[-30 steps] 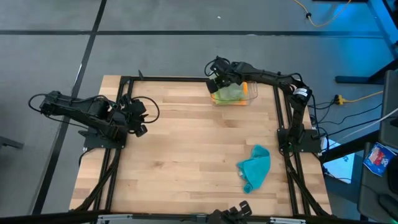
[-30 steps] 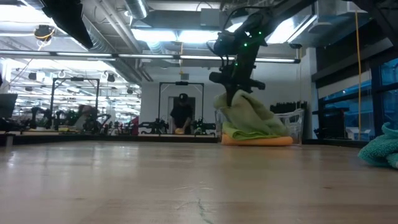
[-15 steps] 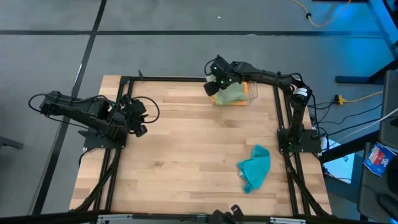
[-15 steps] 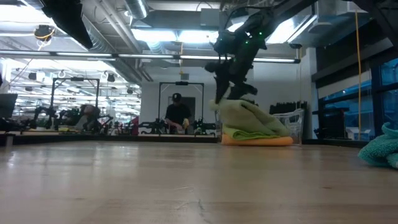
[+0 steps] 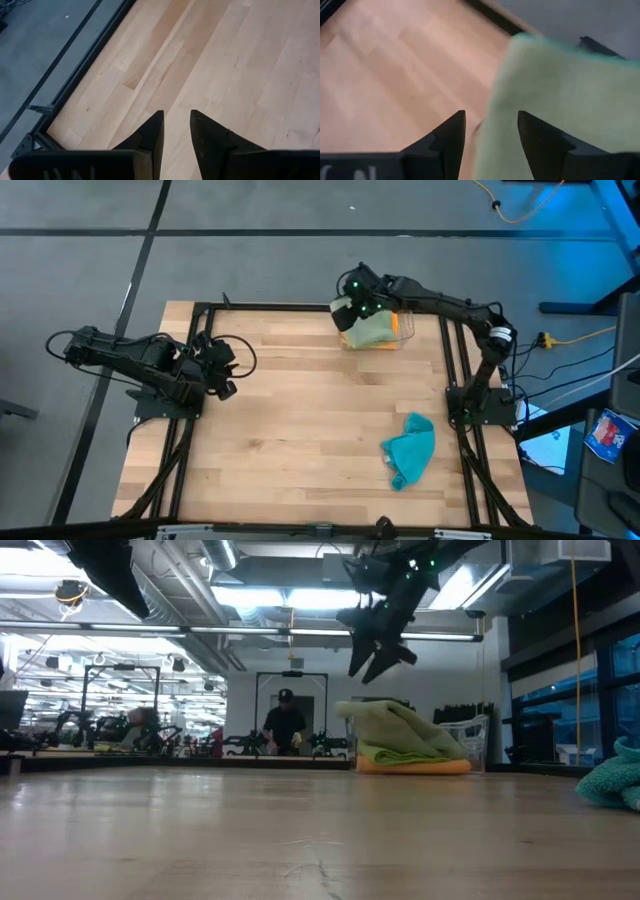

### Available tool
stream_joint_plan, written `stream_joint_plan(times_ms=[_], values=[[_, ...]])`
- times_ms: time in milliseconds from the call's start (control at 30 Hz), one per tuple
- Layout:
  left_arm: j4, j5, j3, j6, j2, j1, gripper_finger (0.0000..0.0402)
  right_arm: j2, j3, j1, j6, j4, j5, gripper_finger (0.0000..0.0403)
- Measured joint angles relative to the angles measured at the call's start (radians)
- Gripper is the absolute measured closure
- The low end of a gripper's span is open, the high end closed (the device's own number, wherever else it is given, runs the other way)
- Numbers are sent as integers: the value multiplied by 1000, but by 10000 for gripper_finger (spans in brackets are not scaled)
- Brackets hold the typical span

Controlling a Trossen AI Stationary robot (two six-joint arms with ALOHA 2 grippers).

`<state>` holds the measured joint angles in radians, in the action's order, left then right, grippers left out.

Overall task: Fold microfiber towels
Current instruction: Stack the green microfiber towel on top of the light green microfiber towel in the transparent bin

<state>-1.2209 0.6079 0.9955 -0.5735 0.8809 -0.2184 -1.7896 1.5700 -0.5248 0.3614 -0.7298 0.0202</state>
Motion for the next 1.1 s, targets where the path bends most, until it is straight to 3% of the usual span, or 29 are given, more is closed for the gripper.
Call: stream_joint_plan(times_ms=[133,400,733,933,1100], values=[[0,0,0,0,0,0,314,4,0,90,-31,-28,-49,219],[0,0,0,0,0,0,314,-2,0,218,55,-39,-439,219],[3,7,0,0,0,0,314,-105,0,207,75,-51,-420,219],[3,8,0,0,0,0,314,-135,0,199,101,-55,-523,219],[3,8,0,0,0,0,314,-136,0,197,80,-67,-478,219]])
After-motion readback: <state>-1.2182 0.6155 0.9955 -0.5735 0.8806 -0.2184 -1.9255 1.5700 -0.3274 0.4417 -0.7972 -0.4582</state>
